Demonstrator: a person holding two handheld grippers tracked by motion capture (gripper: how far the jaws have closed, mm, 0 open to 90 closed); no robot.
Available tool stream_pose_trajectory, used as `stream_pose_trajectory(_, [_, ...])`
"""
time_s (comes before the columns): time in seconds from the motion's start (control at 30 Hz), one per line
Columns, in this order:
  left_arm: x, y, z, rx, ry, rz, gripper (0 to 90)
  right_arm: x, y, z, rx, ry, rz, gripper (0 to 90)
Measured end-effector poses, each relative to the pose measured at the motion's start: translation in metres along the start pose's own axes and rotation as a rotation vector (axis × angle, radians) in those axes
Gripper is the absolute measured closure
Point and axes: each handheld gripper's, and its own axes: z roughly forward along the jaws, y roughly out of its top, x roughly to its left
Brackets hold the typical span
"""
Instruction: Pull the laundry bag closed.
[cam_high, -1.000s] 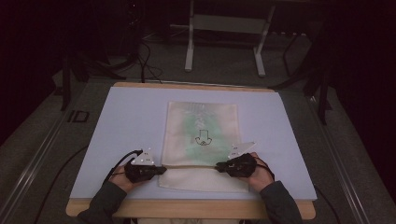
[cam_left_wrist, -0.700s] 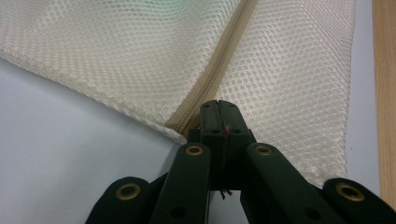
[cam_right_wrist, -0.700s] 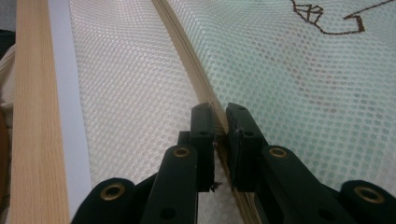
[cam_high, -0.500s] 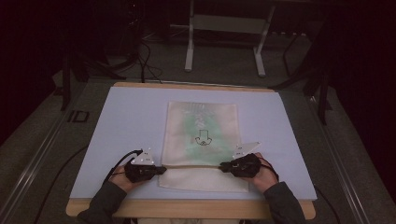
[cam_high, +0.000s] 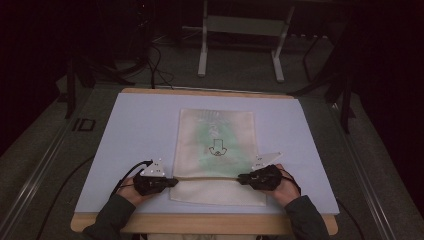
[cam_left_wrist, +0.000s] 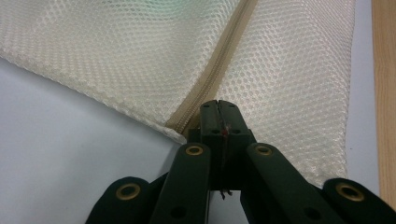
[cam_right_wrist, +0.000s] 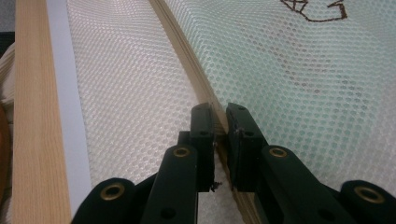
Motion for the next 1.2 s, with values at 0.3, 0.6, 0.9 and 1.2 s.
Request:
stream_pose_trajectory(0.3, [0.000,0.000,0.000,0.000,-0.001,0.000,89.6,0.000,-0.001,-0.001,0.001,0.000,-0.001,82.3])
stream_pose_trajectory(0.6, [0.000,0.000,0.000,0.000,-0.001,0.000,89.6,0.000,-0.001,-0.001,0.000,0.002,0.000,82.3])
stream_pose_trajectory(0.9, [0.000,0.000,0.000,0.001,-0.003,-0.001,89.6,-0.001,-0.006,-0.006,0.003,-0.008,0.010,82.3])
stream_pose_trajectory(1.2, [0.000,0.000,0.000,0.001,-0.003,-0.002,89.6,-0.004,-0.014,-0.015,0.000,-0.022,0.023,82.3])
